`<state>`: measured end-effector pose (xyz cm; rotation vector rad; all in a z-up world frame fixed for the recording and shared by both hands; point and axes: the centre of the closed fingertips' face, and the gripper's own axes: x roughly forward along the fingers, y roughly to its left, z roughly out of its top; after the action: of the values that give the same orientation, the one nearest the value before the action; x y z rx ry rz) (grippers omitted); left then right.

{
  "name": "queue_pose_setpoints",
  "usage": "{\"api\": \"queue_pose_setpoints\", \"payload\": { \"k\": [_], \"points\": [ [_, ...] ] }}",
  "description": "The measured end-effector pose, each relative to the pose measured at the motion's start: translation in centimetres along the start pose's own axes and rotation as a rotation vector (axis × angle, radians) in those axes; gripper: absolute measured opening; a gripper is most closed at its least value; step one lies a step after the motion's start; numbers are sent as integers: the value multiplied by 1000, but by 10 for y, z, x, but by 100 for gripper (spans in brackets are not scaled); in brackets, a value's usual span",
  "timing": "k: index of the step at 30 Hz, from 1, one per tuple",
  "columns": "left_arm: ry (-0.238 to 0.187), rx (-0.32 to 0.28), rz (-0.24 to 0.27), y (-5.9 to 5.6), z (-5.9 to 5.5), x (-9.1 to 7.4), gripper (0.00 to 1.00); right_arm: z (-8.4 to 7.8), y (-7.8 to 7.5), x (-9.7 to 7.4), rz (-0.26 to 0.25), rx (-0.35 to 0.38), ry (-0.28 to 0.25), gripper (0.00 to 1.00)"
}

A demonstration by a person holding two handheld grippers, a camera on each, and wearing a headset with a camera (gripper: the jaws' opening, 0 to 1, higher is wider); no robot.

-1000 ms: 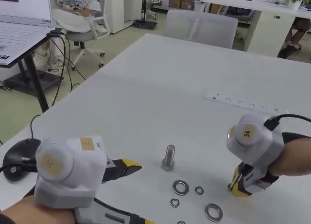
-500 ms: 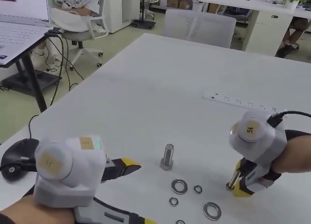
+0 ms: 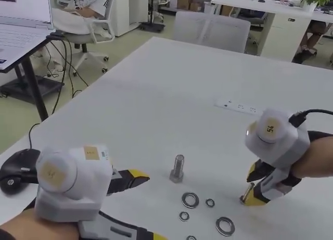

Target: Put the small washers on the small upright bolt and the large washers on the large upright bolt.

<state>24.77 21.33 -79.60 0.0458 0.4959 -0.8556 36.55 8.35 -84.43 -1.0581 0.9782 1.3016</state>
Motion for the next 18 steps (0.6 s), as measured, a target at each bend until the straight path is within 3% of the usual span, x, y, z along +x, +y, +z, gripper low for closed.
{"api": "queue_pose_setpoints", "payload": {
  "k": [18],
  "points": [
    [-9, 4, 1, 0, 3, -1, 85, 29, 6, -7, -4, -64, -25, 33]
  ]
}}
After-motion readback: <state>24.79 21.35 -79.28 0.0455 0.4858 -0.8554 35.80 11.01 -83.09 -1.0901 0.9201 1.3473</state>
